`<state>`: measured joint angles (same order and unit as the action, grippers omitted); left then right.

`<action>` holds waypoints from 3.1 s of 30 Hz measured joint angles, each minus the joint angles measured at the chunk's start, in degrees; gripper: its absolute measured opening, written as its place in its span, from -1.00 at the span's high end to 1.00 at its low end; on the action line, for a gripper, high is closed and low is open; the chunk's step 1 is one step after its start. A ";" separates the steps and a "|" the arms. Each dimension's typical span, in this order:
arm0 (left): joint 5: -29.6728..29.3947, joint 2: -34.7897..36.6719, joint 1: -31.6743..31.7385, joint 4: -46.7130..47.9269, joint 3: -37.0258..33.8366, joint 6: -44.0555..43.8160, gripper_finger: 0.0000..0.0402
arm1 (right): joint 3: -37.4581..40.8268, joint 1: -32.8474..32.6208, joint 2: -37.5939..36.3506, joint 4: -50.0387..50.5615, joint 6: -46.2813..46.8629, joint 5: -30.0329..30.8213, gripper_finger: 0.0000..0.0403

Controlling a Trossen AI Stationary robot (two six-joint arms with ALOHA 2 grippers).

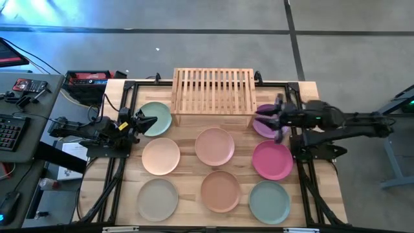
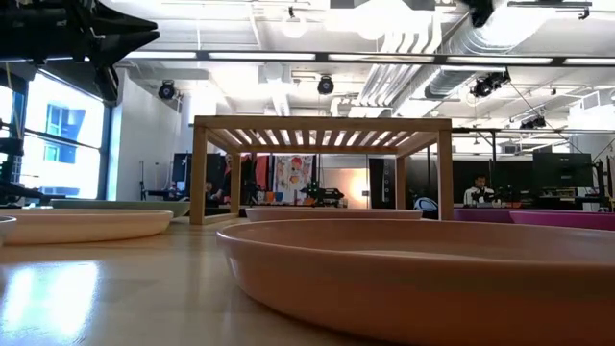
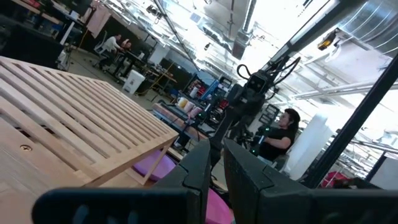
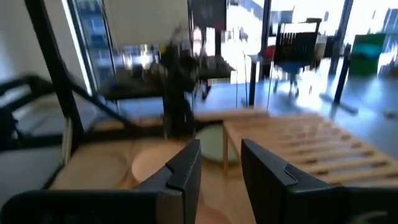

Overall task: Place and stack plates onto a shelf
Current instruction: Put the light pink plate on the shelf

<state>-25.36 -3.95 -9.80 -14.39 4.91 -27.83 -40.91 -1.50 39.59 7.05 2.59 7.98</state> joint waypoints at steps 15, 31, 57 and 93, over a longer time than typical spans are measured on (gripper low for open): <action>0.10 0.00 0.02 0.02 0.02 -0.02 0.83 | -9.47 -0.04 25.29 1.76 0.15 -3.31 0.41; 3.02 -0.01 0.02 4.54 0.01 -0.61 0.83 | -14.78 -8.65 45.99 1.60 2.52 -8.05 0.41; 7.04 -0.02 0.00 9.99 0.02 -1.07 0.83 | -15.73 -14.80 63.55 1.00 7.50 -0.30 0.41; 6.97 -0.01 0.00 12.33 0.02 -2.08 0.83 | -15.45 -14.19 65.45 2.50 5.95 0.71 0.65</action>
<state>-18.39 -3.96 -9.80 -2.06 4.93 -29.91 -56.36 -15.68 105.03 9.55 8.54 8.69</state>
